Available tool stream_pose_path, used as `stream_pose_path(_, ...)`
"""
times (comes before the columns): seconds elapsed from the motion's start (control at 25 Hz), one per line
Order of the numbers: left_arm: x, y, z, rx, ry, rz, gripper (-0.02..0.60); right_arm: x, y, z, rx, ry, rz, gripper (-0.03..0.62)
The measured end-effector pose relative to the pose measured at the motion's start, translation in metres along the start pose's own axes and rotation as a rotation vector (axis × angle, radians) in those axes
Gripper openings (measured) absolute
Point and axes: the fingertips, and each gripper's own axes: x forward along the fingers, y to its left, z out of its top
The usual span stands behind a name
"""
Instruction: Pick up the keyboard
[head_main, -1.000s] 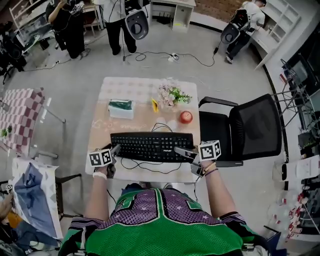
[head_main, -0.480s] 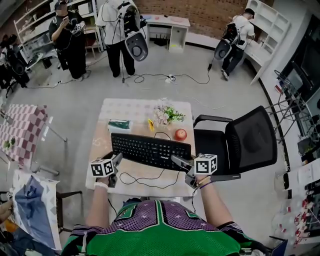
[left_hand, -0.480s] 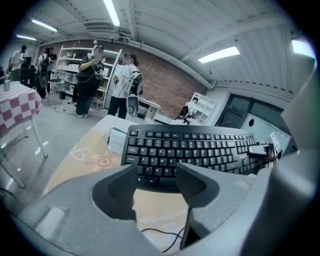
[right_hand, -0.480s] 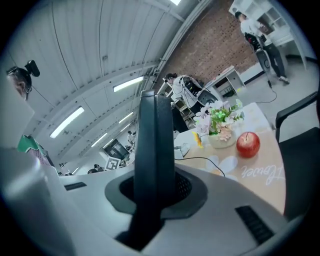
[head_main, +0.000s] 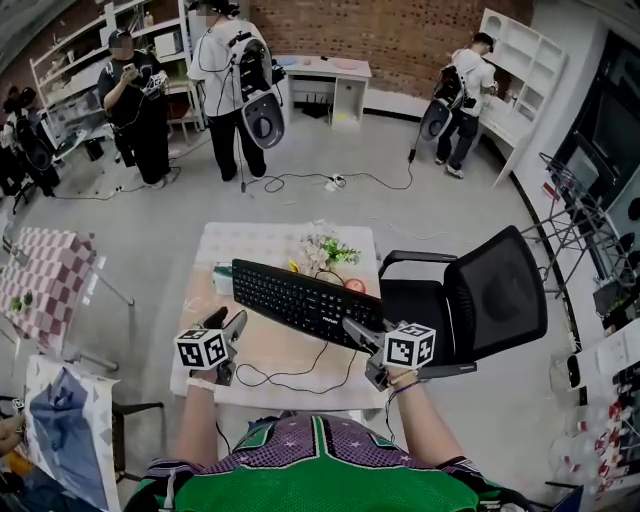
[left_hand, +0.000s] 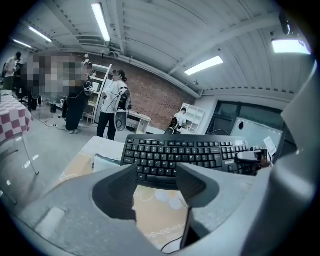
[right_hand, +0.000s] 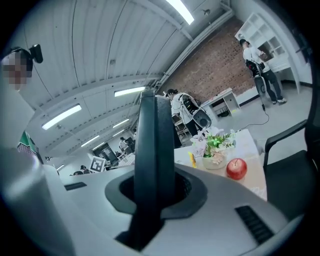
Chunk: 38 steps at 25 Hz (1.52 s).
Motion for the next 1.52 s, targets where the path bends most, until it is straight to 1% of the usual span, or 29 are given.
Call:
stream_pose_path(0.12,-0.004,-0.018,0.02,0.026,-0.033,-0.016,0.247,-0.011,0.006,0.017,-0.022,-0.042,-0.008,0.075)
stream_pose_path(0.24,-0.011,-0.036,0.043,0.074,-0.071,-0.027,0.247,-0.022,0.015,0.035,-0.066,-0.09,-0.022,0.075)
stream_pose_path(0.36,-0.022,-0.052,0.067,0.124,-0.123,-0.031,0.247,-0.032,0.027,0.053,-0.107,-0.147,-0.041,0.075)
stream_pose_path(0.48,-0.032,-0.066,0.088,0.154,-0.173,-0.049,0.247,-0.041,0.039,0.07,-0.127,-0.207,-0.053,0.075)
stream_pose_path(0.72,-0.048,-0.093,0.117,0.22,-0.234,-0.091,0.247,-0.059,0.061,0.096,-0.174,-0.292,-0.08,0.075)
stream_pose_path(0.84,-0.055,-0.102,0.128,0.251,-0.263,-0.094,0.245,-0.067,0.071,0.105,-0.213,-0.324,-0.103,0.075)
stream_pose_path(0.92,-0.06,-0.107,0.135,0.259,-0.283,-0.096,0.241,-0.072,0.076,0.111,-0.23,-0.346,-0.112,0.075)
stream_pose_path(1.08,-0.069,-0.112,0.145,0.269,-0.321,-0.101,0.207,-0.077,0.082,0.12,-0.229,-0.385,-0.114,0.075)
stream_pose_path(1.16,-0.072,-0.112,0.148,0.29,-0.331,-0.095,0.157,-0.079,0.085,0.123,-0.229,-0.397,-0.117,0.075)
stream_pose_path(1.32,-0.078,-0.113,0.154,0.304,-0.358,-0.073,0.088,-0.082,0.086,0.126,-0.23,-0.409,-0.131,0.075)
stream_pose_path(1.44,-0.08,-0.115,0.155,0.317,-0.355,-0.065,0.047,-0.085,0.087,0.13,-0.226,-0.416,-0.139,0.075)
stream_pose_path(1.52,-0.081,-0.115,0.154,0.319,-0.351,-0.067,0.033,-0.086,0.088,0.132,-0.225,-0.42,-0.141,0.075)
